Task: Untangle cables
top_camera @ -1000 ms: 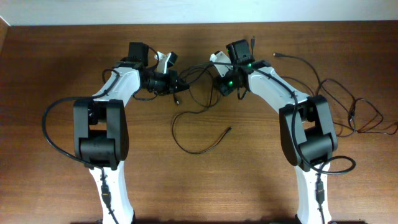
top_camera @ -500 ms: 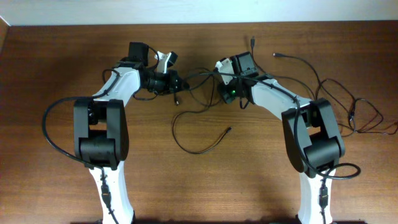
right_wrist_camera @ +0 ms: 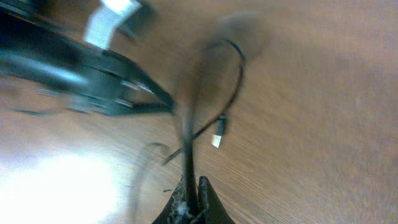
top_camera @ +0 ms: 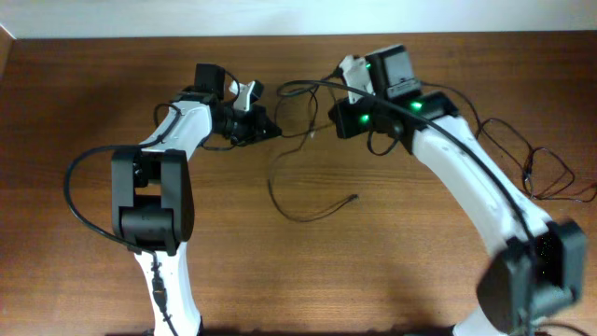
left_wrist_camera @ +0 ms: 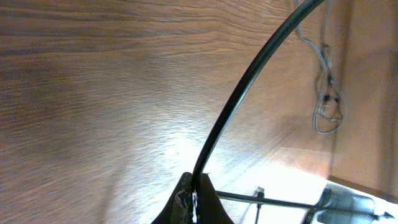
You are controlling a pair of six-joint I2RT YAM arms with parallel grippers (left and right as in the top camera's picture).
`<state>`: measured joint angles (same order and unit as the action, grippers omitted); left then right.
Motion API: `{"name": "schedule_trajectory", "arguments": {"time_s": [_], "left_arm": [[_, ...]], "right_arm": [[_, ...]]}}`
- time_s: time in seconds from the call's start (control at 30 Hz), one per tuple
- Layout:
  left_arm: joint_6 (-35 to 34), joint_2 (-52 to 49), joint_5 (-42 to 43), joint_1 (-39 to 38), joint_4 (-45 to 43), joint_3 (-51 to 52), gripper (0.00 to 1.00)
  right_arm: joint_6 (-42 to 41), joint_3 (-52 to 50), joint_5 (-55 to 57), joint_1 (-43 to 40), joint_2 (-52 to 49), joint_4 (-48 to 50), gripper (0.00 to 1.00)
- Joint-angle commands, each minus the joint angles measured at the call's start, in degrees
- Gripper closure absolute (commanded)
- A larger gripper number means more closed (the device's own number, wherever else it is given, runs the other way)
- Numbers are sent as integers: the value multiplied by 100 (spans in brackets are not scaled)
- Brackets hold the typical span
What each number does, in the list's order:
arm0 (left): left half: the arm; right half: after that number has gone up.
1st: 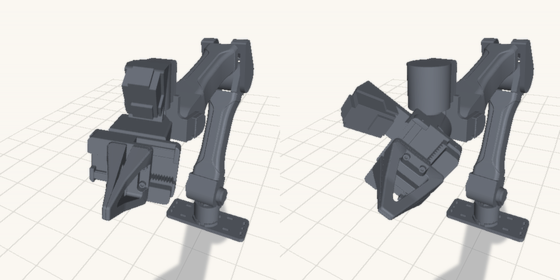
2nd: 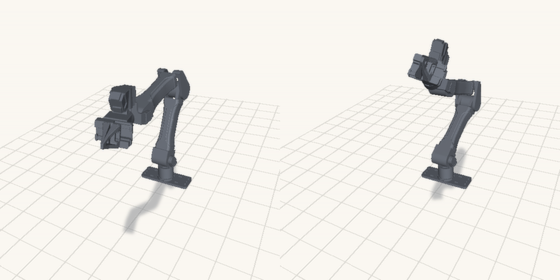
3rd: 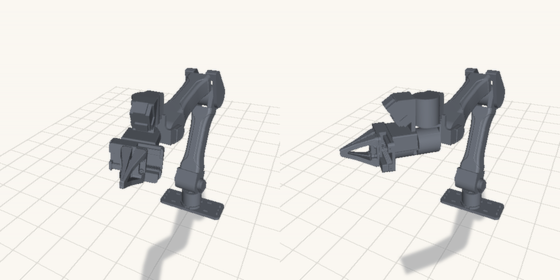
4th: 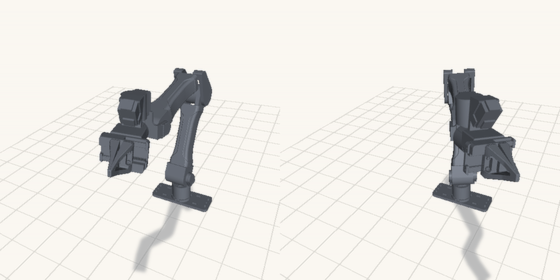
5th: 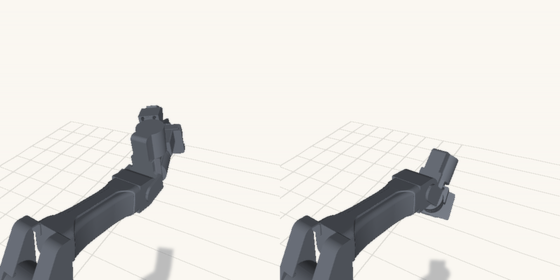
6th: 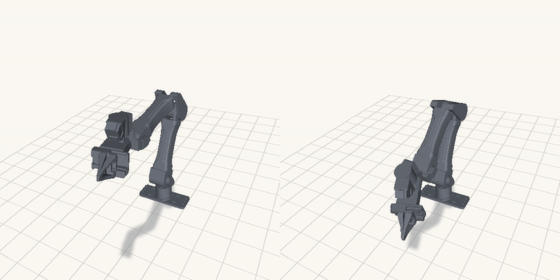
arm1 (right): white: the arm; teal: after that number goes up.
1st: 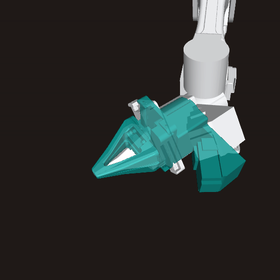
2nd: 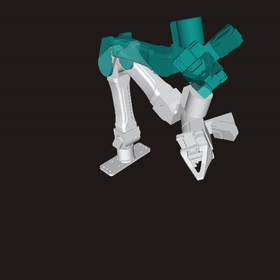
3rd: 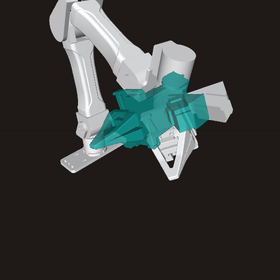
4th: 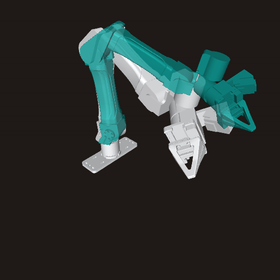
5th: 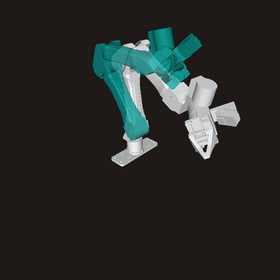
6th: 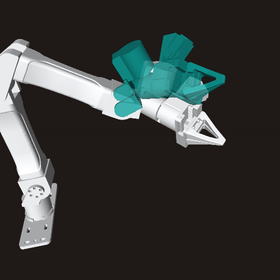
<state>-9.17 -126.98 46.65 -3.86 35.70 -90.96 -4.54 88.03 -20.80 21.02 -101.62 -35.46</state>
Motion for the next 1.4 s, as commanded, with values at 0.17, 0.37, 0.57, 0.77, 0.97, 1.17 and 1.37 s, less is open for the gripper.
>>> {"name": "schedule_trajectory", "arguments": {"time_s": [0.17,0.37,0.57,0.77,0.97,1.17,1.37], "left_arm": [[-31,-61,-214,24,-7,11,100],[-46,-61,-214,26,-7,11,100],[-46,-61,-216,26,-7,11,100],[114,138,323,42,555,-2,100],[332,3611,-1471,-118,970,-2,100],[-68,5056,-4258,-505,706,0,100],[-778,4330,-4151,-564,1456,13,100]], "right_arm": [[-85,92,197,-4,951,-37,96],[-348,79,949,-4,789,-1139,59],[-345,70,949,-4,361,-1757,1],[-332,63,1139,-68,24,-3147,1],[-789,66,809,-931,72,-3158,1],[-793,63,46,-1692,70,-3169,2],[-796,63,688,-1692,70,-3230,2]]}}
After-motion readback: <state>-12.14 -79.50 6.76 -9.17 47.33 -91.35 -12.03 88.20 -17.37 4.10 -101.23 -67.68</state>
